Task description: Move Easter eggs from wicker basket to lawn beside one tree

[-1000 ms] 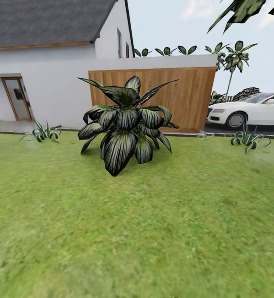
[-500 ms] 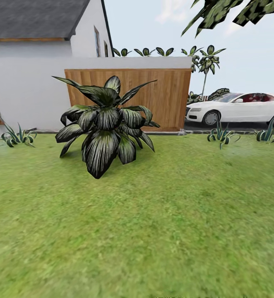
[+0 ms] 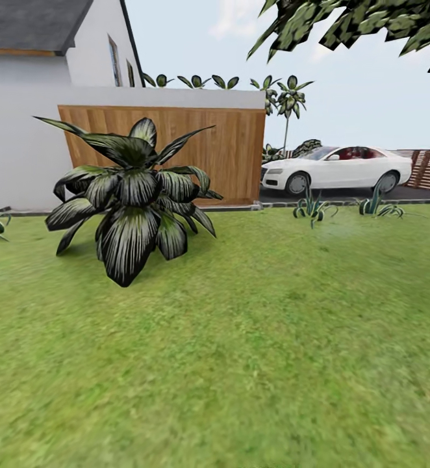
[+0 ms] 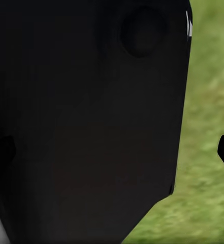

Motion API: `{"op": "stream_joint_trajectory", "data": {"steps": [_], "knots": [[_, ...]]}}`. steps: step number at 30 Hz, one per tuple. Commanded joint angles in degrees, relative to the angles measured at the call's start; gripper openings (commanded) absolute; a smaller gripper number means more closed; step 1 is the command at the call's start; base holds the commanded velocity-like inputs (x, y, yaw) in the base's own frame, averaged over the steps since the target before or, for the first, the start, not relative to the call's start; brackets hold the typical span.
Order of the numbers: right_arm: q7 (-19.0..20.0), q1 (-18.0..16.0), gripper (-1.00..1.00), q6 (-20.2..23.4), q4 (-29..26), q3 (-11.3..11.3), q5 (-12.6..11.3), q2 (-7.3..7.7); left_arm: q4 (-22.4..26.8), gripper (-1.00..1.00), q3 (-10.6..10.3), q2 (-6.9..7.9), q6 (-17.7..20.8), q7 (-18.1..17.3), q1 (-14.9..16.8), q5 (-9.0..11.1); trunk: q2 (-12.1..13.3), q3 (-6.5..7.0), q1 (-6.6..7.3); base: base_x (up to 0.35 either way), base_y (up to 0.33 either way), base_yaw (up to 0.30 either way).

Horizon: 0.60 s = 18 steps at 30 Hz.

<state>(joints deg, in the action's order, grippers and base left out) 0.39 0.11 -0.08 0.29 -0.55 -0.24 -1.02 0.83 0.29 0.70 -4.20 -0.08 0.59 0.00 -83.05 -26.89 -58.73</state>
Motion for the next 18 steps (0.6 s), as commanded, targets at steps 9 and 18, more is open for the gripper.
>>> {"op": "stream_joint_trajectory", "data": {"steps": [9,18], "knots": [[0.40,-0.02,1.00,-0.01,0.11,0.01,-0.03,-0.08,-0.04,1.00,0.04,0.01,-0.20,-0.01,0.02,0.00,-0.02,-0.04,0.00,0.000,0.000,-0.292],[0.55,-0.02,1.00,-0.02,0.29,0.02,-0.03,-0.05,-0.04,1.00,0.04,0.01,-0.20,-0.01,0.02,0.00,-0.02,-0.04,0.00,0.000,0.000,-0.292]]}}
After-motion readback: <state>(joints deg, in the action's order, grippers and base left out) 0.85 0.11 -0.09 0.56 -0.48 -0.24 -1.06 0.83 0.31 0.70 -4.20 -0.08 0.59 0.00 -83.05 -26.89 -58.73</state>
